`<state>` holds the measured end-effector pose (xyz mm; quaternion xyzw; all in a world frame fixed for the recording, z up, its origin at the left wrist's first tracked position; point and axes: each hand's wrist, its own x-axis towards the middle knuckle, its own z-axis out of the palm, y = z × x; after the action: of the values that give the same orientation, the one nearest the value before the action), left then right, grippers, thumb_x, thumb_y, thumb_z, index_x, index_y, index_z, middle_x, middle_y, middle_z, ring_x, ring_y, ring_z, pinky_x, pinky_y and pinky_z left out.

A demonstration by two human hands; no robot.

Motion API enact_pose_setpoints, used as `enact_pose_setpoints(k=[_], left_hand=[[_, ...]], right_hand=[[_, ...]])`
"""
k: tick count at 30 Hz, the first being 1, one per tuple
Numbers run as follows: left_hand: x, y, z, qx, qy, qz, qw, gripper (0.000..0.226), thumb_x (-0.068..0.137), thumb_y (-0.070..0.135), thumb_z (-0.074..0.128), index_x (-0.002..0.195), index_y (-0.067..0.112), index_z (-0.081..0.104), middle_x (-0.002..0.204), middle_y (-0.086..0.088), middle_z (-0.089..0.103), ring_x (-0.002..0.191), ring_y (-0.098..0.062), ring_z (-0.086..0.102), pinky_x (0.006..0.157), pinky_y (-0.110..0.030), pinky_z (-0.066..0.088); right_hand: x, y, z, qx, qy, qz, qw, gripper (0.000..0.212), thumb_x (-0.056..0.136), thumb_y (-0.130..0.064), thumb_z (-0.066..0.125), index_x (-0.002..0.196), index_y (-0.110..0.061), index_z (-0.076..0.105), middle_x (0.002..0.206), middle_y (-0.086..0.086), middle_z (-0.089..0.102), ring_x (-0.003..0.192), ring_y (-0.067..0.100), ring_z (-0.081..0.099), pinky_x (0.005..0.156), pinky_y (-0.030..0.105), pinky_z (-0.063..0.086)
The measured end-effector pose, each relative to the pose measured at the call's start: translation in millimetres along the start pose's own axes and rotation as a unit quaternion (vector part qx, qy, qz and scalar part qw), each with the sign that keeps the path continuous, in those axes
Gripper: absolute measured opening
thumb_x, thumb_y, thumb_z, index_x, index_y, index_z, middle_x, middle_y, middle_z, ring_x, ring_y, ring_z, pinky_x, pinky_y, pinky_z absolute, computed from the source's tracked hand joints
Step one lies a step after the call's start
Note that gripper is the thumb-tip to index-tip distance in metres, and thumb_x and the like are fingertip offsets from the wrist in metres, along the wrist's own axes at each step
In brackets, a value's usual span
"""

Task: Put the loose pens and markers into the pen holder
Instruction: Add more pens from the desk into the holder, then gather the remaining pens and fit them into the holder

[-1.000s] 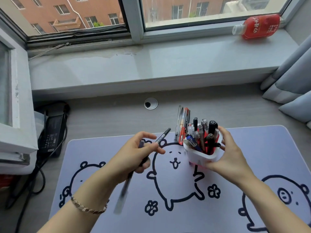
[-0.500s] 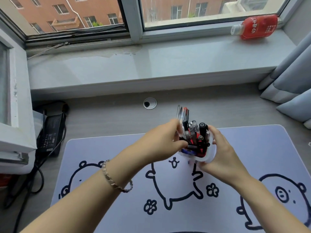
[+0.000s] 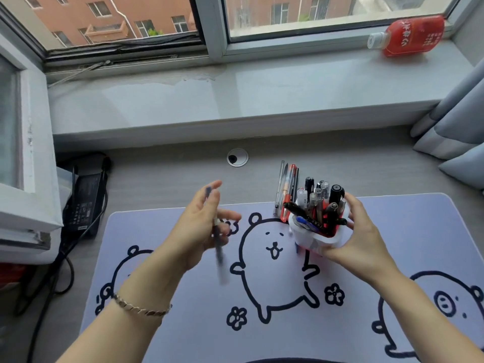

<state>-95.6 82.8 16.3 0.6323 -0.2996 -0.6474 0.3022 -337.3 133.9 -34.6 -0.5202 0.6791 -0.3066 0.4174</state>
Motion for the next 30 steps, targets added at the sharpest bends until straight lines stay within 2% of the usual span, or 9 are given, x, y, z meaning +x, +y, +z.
enact_pose_setpoints(k=[3, 6, 9, 12, 16, 18, 21, 26, 30], left_hand=[[-3.5, -14.3, -0.3, -0.01, 0.006, -0.082, 0.997, 0.02, 0.094, 0.004, 0.036, 0.103, 0.014, 0.05, 0.08, -0.013, 0.059, 0.054, -0.012, 0.037, 0.052, -0.021, 0.032], [-9.1, -22.2, -5.2, -0.028, -0.033, -0.099, 0.994, 0.026, 0.089, -0.013, 0.035, 0.109, -0.003, 0.048, 0.099, -0.019, 0.06, 0.071, -0.015, 0.059, 0.058, -0.019, 0.052], [-16.1, -22.6, -7.3, -0.011, -0.062, -0.065, 0.996, 0.022, 0.096, 0.012, 0.041, 0.116, 0.015, 0.049, 0.093, -0.016, 0.069, 0.07, -0.021, 0.071, 0.058, -0.033, 0.061], [-19.2, -20.1, -2.8, 0.131, -0.072, -0.033, 0.988, 0.023, 0.097, 0.032, 0.036, 0.115, 0.042, 0.047, 0.07, -0.006, 0.068, 0.044, -0.014, 0.057, 0.039, -0.022, 0.046], [-15.6, -13.2, 4.4, 0.234, -0.064, 0.015, 0.97, 0.032, 0.088, 0.009, 0.043, 0.115, 0.022, 0.055, 0.08, -0.002, 0.056, 0.058, -0.013, 0.04, 0.051, -0.021, 0.036], [-20.2, -3.8, 8.9, 0.286, -0.086, 0.074, 0.952, 0.032, 0.081, 0.001, 0.046, 0.107, 0.011, 0.06, 0.087, -0.003, 0.057, 0.066, -0.015, 0.05, 0.063, -0.028, 0.047], [-36.8, 16.1, 16.6, 0.309, -0.095, 0.172, 0.931, 0.032, 0.086, 0.001, 0.053, 0.104, 0.025, 0.063, 0.094, 0.007, 0.067, 0.071, -0.009, 0.067, 0.064, -0.029, 0.059], [-52.7, 42.5, 20.6, 0.453, -0.073, 0.253, 0.852, 0.005, 0.078, 0.025, 0.068, 0.074, 0.028, 0.068, 0.077, 0.017, 0.07, 0.051, -0.001, 0.063, 0.043, -0.005, 0.035], [-40.2, 37.8, 41.6, 0.545, -0.065, 0.33, 0.768, 0.008, 0.081, 0.029, 0.063, 0.077, 0.026, 0.069, 0.083, 0.01, 0.063, 0.068, -0.006, 0.054, 0.067, -0.026, 0.048]], right_hand=[[0.5, -3.3, 1.1, -0.001, -0.002, -0.005, 1.0, 0.093, 0.058, -0.005, 0.082, 0.13, -0.034, 0.031, 0.103, -0.02, 0.048, 0.094, 0.012, 0.043, 0.083, 0.022, 0.032], [0.6, -2.7, 2.2, 0.001, -0.005, -0.009, 1.0, 0.092, 0.058, -0.005, 0.081, 0.129, -0.034, 0.032, 0.107, -0.014, 0.048, 0.097, 0.014, 0.045, 0.083, 0.024, 0.033], [-1.2, -2.6, 2.6, 0.006, -0.004, -0.013, 1.0, 0.09, 0.057, -0.008, 0.083, 0.124, -0.039, 0.031, 0.107, -0.02, 0.048, 0.097, 0.013, 0.045, 0.084, 0.023, 0.034], [-1.8, -1.9, 1.9, 0.005, -0.004, -0.013, 1.0, 0.091, 0.056, -0.01, 0.084, 0.125, -0.039, 0.031, 0.108, -0.02, 0.048, 0.093, 0.006, 0.048, 0.079, 0.015, 0.036], [-2.9, -3.5, 1.7, 0.005, 0.0, -0.015, 1.0, 0.089, 0.055, -0.018, 0.086, 0.114, -0.049, 0.028, 0.104, -0.034, 0.043, 0.09, -0.009, 0.048, 0.071, 0.003, 0.035], [-3.4, -1.7, 1.4, 0.001, -0.004, -0.012, 1.0, 0.088, 0.055, -0.017, 0.085, 0.12, -0.044, 0.031, 0.106, -0.029, 0.046, 0.092, -0.003, 0.049, 0.073, 0.007, 0.036], [-2.9, 1.6, 1.4, -0.024, -0.01, -0.011, 1.0, 0.094, 0.058, -0.009, 0.083, 0.133, -0.03, 0.031, 0.116, -0.014, 0.046, 0.101, 0.009, 0.043, 0.082, 0.017, 0.033], [-2.8, 4.8, 1.8, -0.036, -0.014, -0.03, 0.999, 0.093, 0.058, -0.009, 0.082, 0.134, -0.027, 0.03, 0.122, -0.01, 0.047, 0.104, 0.006, 0.041, 0.078, 0.001, 0.032], [-0.8, 4.6, 5.9, -0.037, -0.019, -0.054, 0.998, 0.09, 0.056, -0.009, 0.078, 0.131, -0.03, 0.032, 0.121, -0.007, 0.051, 0.108, 0.009, 0.048, 0.079, -0.003, 0.033]])
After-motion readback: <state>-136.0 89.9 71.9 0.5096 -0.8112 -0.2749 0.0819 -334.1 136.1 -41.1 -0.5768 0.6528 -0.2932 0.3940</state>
